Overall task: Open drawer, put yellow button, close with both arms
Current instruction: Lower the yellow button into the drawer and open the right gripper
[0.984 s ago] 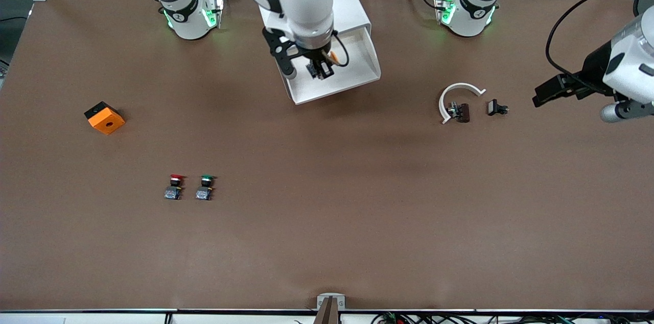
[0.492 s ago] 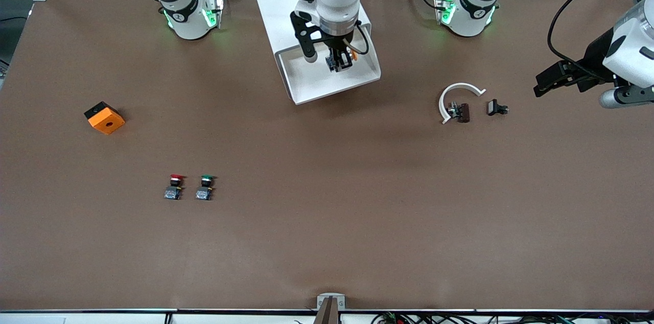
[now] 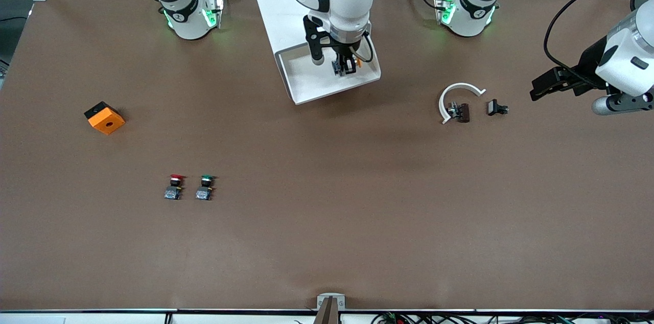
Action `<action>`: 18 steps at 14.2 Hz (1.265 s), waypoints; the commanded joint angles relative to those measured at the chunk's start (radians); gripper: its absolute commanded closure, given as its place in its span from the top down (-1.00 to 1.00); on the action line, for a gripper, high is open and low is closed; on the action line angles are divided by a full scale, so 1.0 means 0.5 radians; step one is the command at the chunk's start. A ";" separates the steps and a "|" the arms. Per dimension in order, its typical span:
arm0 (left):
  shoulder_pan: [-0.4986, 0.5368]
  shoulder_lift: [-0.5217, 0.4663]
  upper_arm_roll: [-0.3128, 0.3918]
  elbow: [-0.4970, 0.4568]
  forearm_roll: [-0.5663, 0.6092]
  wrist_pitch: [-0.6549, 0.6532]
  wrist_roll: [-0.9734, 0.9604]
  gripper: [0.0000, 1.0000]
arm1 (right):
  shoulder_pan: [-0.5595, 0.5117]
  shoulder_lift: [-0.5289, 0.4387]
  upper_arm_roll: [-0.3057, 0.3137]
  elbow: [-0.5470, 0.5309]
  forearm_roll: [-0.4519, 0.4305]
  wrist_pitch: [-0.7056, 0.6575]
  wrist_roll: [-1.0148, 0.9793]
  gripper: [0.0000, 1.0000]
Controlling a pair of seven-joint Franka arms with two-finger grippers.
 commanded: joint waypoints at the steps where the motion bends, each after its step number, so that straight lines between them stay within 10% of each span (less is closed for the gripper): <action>1: -0.011 -0.025 -0.032 0.030 0.042 -0.032 0.007 1.00 | 0.034 0.007 -0.021 0.020 -0.016 -0.003 0.091 -1.00; 11: 0.010 -0.028 -0.041 0.000 0.106 -0.045 0.031 1.00 | 0.105 0.090 -0.021 0.051 -0.016 0.089 0.248 -1.00; 12: 0.001 -0.041 -0.053 -0.016 0.170 -0.042 0.034 1.00 | 0.102 0.090 -0.021 0.054 -0.013 0.089 0.233 -0.85; 13: 0.004 -0.050 -0.072 -0.031 0.183 -0.042 0.034 1.00 | 0.093 0.090 -0.021 0.057 -0.013 0.086 0.227 0.55; 14: 0.004 -0.053 -0.075 -0.034 0.186 -0.042 0.034 1.00 | 0.093 0.090 -0.021 0.066 -0.016 0.083 0.226 1.00; 18: 0.010 -0.050 -0.075 -0.037 0.186 -0.039 0.040 1.00 | 0.032 0.074 -0.021 0.167 0.017 -0.039 -0.091 1.00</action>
